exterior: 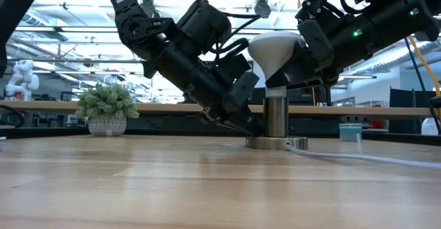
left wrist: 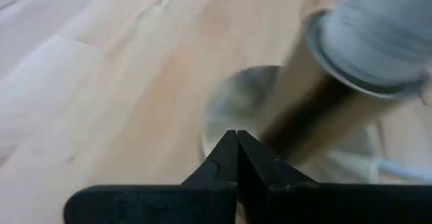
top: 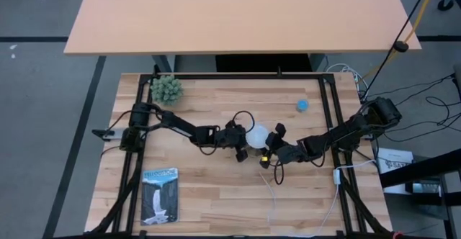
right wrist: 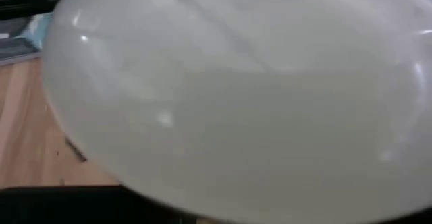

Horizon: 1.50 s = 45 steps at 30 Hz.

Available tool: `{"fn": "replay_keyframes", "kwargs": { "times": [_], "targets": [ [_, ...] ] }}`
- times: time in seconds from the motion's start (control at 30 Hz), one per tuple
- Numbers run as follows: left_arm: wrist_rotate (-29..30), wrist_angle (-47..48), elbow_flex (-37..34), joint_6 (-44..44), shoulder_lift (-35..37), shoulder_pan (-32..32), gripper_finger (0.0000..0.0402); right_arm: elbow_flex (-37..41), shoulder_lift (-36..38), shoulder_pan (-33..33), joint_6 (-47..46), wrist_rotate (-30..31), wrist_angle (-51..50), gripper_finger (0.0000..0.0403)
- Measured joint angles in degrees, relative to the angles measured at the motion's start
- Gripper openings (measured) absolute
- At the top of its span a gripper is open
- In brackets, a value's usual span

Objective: Screw lightbulb
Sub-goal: Remove the lightbulb from the desk lamp

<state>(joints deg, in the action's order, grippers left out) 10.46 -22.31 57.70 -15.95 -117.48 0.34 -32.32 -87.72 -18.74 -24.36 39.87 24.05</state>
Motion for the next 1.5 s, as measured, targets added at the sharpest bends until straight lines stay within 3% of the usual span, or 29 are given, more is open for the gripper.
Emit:
{"fn": "replay_keyframes", "kwargs": {
  "times": [0.17,0.27,0.4,0.87,1.5],
  "targets": [
    [0.6,0.3,-0.1,0.3,-0.1,2.2,0.0,0.0,0.0,-0.5,0.2,-0.7,0.0,0.0138],
    [1.6,1.1,-0.2,1.9,-0.2,3.0,0.0,-0.1,0.1,-0.9,0.3,-4.2,0.4,0.0139],
    [1.3,1.9,-0.4,1.7,0.5,3.2,0.0,-0.1,0.1,-1.0,0.4,-3.2,0.3,0.0139],
    [4.0,9.2,-0.3,1.7,9.6,0.3,0.0,0.1,-0.1,-0.9,3.0,-2.9,-0.7,0.02],
    [6.0,14.2,-0.3,-0.2,9.9,-4.8,0.0,0.1,1.2,-2.1,0.4,-2.7,-5.0,0.0199]
  ]
}}
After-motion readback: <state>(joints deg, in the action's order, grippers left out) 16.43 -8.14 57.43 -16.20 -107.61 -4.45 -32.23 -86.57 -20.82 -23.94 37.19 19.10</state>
